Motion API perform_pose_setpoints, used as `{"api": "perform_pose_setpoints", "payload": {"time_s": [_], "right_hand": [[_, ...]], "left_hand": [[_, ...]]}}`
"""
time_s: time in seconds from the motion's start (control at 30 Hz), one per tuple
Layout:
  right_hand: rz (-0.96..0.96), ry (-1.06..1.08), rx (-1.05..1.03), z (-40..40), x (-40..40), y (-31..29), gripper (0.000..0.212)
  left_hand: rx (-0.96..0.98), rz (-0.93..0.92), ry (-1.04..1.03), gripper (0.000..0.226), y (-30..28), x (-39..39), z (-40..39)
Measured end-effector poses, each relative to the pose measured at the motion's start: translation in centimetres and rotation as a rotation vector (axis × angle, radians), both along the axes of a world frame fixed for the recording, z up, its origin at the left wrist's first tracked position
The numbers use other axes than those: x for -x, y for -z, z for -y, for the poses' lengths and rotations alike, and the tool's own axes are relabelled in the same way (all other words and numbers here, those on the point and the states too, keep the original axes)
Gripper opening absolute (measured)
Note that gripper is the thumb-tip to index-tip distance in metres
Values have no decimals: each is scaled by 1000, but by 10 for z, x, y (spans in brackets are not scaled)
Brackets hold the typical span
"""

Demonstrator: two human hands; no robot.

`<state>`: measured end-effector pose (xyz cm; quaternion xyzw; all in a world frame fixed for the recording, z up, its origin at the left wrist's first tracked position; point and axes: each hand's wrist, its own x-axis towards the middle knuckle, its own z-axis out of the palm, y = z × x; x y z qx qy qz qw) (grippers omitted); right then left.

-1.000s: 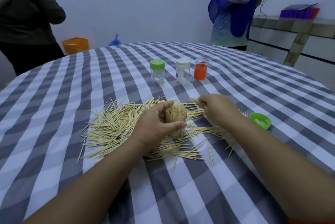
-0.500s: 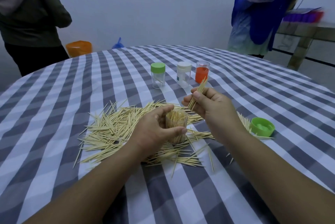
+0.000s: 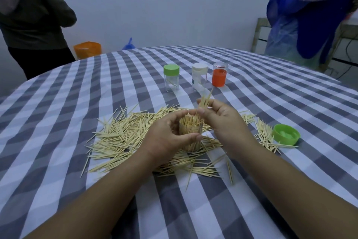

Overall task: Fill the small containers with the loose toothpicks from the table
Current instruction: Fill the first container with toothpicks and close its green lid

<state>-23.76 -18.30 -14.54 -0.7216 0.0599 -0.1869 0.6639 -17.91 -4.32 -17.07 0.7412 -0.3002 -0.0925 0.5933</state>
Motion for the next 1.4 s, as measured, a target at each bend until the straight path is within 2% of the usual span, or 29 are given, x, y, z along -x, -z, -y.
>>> {"api": "perform_pose_setpoints", "payload": {"time_s": [0.1, 0.17, 0.3, 0.4, 0.6, 0.8, 0.9, 1.1, 1.2, 1.33, 1.4], "right_hand": [[45, -1, 50, 3, 0, 1, 45], [68, -12, 130, 5, 1, 1, 55], [94, -3, 266, 2, 4, 2, 26], [114, 28, 320, 0, 5, 4, 15], [133, 127, 369, 5, 1, 8, 30], [128, 104, 495, 6, 4, 6, 12], [94, 72, 501, 9, 6, 1, 12], [32, -23, 636, 12, 7, -6, 15], [27, 59, 666, 15, 4, -2, 16], [45, 175, 567, 13, 3, 3, 12], [81, 211, 585, 9, 2, 4, 9]], "left_hand": [[2, -8, -19, 76, -1, 1, 2], [-8, 3, -26, 76, -1, 1, 1], [-22, 30, -34, 71, 0, 0, 0], [-20, 30, -35, 73, 0, -2, 1], [-20, 26, -28, 83, -1, 0, 1], [-22, 16, -33, 75, 0, -2, -1], [-8, 11, -28, 83, -1, 0, 0], [-1, -13, -42, 76, 1, -2, 0], [-2, -12, -30, 79, -1, 0, 0], [-10, 19, -24, 74, -2, 2, -1], [-21, 25, -30, 75, -2, 2, -1]]}}
